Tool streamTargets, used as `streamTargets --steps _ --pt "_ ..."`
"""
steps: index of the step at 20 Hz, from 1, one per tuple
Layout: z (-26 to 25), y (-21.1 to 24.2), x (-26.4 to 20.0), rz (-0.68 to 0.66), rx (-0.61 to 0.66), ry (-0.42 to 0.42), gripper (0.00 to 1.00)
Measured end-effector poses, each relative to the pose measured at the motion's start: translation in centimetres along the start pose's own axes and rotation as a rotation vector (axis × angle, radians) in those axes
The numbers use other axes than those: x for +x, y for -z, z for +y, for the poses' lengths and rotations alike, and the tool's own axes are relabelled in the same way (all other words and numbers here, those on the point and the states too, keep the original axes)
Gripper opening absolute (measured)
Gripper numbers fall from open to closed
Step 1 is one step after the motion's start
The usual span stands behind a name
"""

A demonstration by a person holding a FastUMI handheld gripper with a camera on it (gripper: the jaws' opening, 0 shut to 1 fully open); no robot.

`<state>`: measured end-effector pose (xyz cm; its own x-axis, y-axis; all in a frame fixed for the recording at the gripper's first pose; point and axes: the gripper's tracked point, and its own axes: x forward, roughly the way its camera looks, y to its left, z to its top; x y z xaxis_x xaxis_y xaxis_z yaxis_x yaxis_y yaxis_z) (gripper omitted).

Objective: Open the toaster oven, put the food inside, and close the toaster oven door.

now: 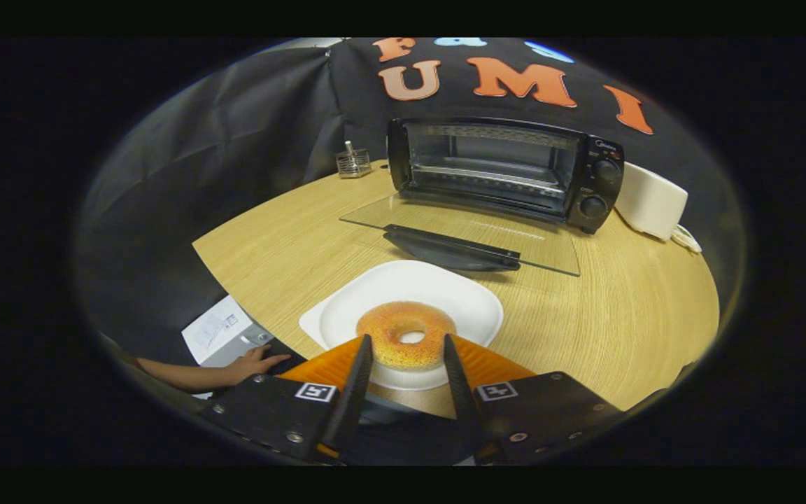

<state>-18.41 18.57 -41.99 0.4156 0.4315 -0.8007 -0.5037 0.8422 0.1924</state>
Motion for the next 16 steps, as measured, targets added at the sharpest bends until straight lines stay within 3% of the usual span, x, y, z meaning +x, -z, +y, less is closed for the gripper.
streamTargets --steps 4,6,16 --pt "-0.3 -0.5 0.1 -0.015 0.046 0.009 0.27" --pt "-0.7 -1.3 0.0 -0.044 0.062 0.02 0.21" --pt "-1.9 -8.9 1.1 -0.216 0.267 -0.013 0.21"
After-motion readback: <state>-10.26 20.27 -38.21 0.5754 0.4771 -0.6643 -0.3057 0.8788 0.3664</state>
